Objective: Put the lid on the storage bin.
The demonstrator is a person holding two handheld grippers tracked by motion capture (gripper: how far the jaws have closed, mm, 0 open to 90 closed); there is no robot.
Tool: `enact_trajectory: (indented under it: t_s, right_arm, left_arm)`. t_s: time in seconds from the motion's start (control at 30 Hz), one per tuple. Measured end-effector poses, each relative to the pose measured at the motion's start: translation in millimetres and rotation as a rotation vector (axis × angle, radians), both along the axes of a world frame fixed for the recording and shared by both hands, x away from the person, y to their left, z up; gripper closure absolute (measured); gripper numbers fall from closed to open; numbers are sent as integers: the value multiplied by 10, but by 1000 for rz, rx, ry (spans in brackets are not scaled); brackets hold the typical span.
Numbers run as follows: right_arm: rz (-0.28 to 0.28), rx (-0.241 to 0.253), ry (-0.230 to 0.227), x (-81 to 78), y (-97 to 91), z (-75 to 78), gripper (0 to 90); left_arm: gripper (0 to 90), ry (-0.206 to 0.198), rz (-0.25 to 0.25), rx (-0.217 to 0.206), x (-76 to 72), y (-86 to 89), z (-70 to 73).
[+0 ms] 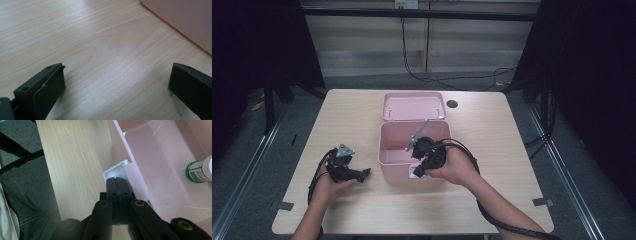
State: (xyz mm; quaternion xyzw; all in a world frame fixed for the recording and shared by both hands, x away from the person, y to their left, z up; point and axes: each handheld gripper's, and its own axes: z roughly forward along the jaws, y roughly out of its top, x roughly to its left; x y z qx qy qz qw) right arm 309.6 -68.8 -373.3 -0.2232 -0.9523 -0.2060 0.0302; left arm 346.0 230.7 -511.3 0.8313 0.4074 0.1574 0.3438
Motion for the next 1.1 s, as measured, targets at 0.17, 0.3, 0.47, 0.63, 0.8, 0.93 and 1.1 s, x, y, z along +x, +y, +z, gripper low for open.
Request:
enact_trajectory:
  t_s: [0.17,0.3,0.47,0.63,0.8,0.93,1.1]
  right_arm:
    - [0,1,1,-2,-2,-2,900]
    - [6,-6,-1,-1,3,1,900]
    - [16,-19,-11,-5,19,3,900]
    - [15,-16,-10,-3,15,2,900]
    - [14,-22,-11,-12,21,5,900]
    - [18,-18,-14,-12,16,1,900]
    - [19,-18,-14,-11,16,1,900]
  left_arm:
    - [12,27,-6,20,25,17,35]
    - [102,80,6,51,69,17,108]
    - [159,177,37,21,158,19,193]
    - [173,280,51,25,264,8,294]
    - [223,357,73,32,381,-31,475]
    - [248,388,96,31,469,-45,578]
    - [251,413,101,25,559,-82,677]
